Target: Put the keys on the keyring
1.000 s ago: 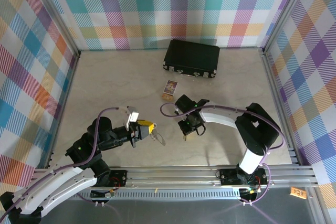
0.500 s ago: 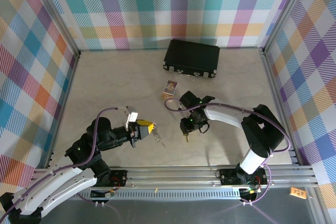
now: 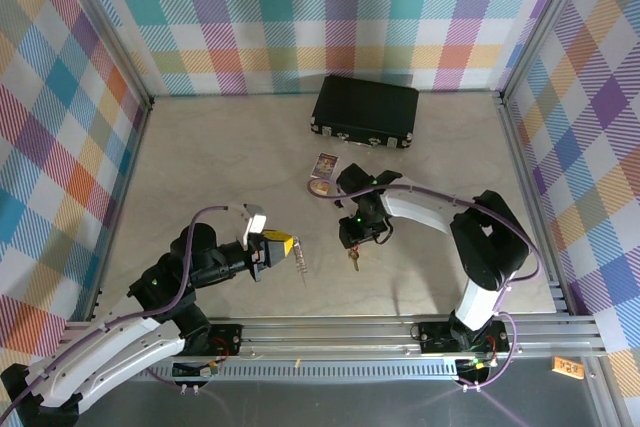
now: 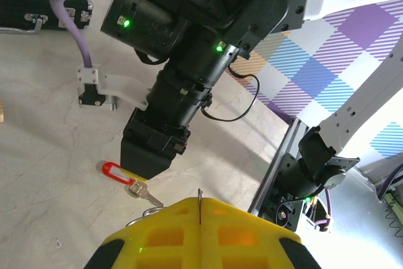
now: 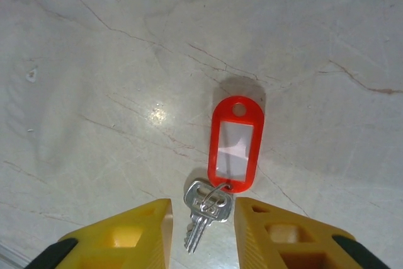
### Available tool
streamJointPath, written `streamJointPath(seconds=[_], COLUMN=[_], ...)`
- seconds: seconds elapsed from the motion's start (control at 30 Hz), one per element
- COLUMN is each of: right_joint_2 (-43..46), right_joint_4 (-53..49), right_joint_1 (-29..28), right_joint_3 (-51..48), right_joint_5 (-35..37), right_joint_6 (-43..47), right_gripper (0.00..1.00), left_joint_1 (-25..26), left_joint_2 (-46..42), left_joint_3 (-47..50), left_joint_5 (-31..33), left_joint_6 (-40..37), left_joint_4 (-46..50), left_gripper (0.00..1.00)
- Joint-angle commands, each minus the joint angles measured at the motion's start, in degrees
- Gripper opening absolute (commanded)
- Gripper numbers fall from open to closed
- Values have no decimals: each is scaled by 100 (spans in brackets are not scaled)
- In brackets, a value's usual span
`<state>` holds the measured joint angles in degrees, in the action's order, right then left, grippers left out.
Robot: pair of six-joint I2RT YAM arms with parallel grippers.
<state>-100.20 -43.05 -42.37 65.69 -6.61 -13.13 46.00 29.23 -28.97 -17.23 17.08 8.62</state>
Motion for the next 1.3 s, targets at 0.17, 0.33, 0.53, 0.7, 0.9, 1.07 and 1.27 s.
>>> streamJointPath(seconds=[0.17,0.33,0.53,0.7,0.9,1.07,1.27], right_joint_2=[-317,-362,-383,-401,-348,-248,54], right_joint_4=[-350,-327,-283,-290,-306,-293,-58], right_joint_1=[-140,-155,-159,-158,-158,-157,-158], right_joint_3=[168,137,119,119,94,62,-259], right_joint_5=[184,238,283,290,323,318,361], right_joint_6=[-120,-118,-113,-112,-94,-92,-85], right_gripper=[26,22,17,16,9,3,0], left_joint_1=[33,33,32,39,34,34,39], left_joint_2=[-127,-154,-190,-194,-191,-160,-127], left_joint_3=[43,41,46,49,52,42,15], left_joint_5=[18,35,33,27,23,27,18], left_joint_6=[-56,-57,-60,-57,-50,-53,-54], left_joint_4=[-279,-270,-256,-270,-286,-301,-322], left_gripper=[0,0,0,0,0,0,0])
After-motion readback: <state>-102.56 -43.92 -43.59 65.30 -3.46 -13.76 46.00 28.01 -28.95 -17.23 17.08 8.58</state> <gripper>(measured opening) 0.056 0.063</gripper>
